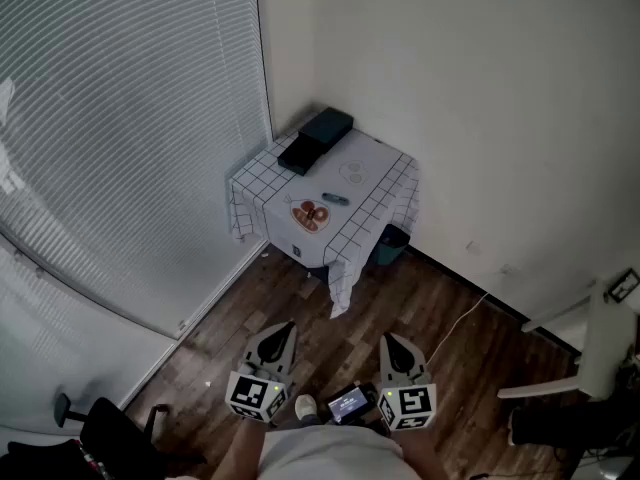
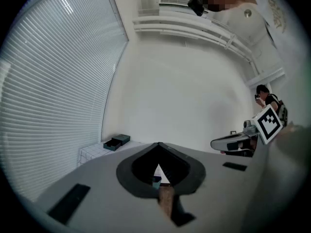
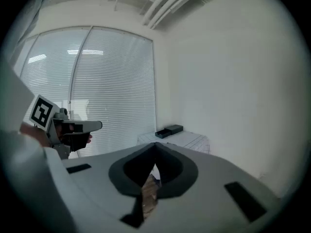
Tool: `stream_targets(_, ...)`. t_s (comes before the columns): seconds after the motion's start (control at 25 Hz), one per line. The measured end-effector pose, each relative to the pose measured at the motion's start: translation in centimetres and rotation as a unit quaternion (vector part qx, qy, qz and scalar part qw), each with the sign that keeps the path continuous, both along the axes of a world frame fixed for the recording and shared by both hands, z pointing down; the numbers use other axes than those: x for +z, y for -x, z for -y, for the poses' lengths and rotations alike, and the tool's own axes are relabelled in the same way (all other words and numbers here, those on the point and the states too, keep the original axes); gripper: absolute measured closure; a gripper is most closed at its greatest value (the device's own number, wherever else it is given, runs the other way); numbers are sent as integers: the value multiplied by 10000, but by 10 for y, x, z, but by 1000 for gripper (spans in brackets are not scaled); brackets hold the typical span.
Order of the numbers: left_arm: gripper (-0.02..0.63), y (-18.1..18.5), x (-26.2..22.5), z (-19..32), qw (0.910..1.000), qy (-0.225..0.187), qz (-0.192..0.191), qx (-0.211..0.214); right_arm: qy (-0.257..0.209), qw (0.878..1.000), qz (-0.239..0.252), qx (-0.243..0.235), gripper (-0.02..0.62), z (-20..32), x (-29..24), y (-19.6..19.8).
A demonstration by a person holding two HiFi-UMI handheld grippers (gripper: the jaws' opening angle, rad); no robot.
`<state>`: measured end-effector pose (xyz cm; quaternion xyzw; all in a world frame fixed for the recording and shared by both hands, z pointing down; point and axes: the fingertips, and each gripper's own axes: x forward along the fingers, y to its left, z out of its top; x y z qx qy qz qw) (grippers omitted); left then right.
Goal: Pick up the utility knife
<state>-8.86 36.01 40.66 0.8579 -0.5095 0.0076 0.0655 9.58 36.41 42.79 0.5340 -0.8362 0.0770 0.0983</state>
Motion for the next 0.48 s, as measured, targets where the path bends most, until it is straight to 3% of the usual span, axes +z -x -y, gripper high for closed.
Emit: stream_targets(0.48, 600, -18, 3, -3, 9995, 85, 225, -181, 18, 9998, 167, -108, 589, 10, 10, -28)
